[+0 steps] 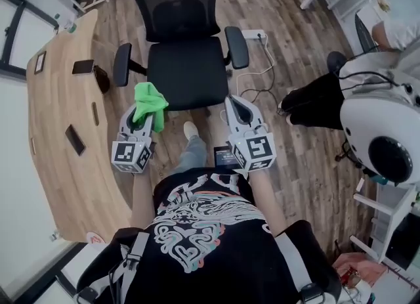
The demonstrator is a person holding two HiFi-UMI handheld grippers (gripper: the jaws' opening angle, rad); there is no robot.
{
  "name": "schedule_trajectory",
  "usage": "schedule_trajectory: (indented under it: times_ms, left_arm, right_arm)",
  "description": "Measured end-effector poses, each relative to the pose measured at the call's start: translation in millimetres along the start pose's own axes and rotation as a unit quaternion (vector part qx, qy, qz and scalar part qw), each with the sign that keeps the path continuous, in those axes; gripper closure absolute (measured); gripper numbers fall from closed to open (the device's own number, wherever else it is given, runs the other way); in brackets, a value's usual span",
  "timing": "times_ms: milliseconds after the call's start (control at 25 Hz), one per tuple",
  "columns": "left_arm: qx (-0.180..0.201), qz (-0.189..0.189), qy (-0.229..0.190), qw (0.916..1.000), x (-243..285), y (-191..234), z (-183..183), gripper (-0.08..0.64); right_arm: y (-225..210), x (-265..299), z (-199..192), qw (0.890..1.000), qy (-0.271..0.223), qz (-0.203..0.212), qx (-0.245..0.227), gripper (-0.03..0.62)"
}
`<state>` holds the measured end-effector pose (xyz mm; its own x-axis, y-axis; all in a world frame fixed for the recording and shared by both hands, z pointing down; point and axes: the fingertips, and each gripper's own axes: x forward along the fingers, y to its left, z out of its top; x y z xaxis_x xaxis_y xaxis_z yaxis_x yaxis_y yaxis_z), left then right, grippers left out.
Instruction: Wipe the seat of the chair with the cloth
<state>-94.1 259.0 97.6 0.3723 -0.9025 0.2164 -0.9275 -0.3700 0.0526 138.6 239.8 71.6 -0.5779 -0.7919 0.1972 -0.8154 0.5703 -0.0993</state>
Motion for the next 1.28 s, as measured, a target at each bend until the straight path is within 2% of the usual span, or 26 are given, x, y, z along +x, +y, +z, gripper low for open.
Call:
schedule_trajectory:
  times_ms: [320,520,720,880,1000,1280]
  left_arm:
    - [0.001,-0.011,0.006,0.9999,89.6,93.3,21.9,0.434]
    - [-0.009,-0.015,0.011,0.9998,127.6,123.0,23.7,0.434]
    - [-0.018,-0.011,0.030,0.9993,154.4,131.0,16.0,0.434]
    - [-0.004,-0.001,0.043,0.9990,177.8,133.6,14.6,0.434]
    - [-0.020,0.018,0.049,0.9984,185.8,136.6,10.6,0.434]
    - [-0.024,0.041,0.079,0.9957,204.5,134.4,-17.4,0.434]
  right_arm:
    - [-24.1,117.4,12.6,0.999,0.016,-0.023,-0.015,0.592]
    - [-40.8,163.9,16.0,0.999,0.022,-0.027,0.010,0.592]
    - [-56.1,190.2,19.5,1.000,0.026,-0.009,0.001,0.592]
    - [-73.6,211.3,17.8,0.999,0.031,0.009,-0.002,0.592]
    - [-81.1,223.8,13.4,0.999,0.040,0.030,-0.011,0.592]
    - [-98.7,255.5,-23.0,0.995,0.067,0.067,-0.032,0.592]
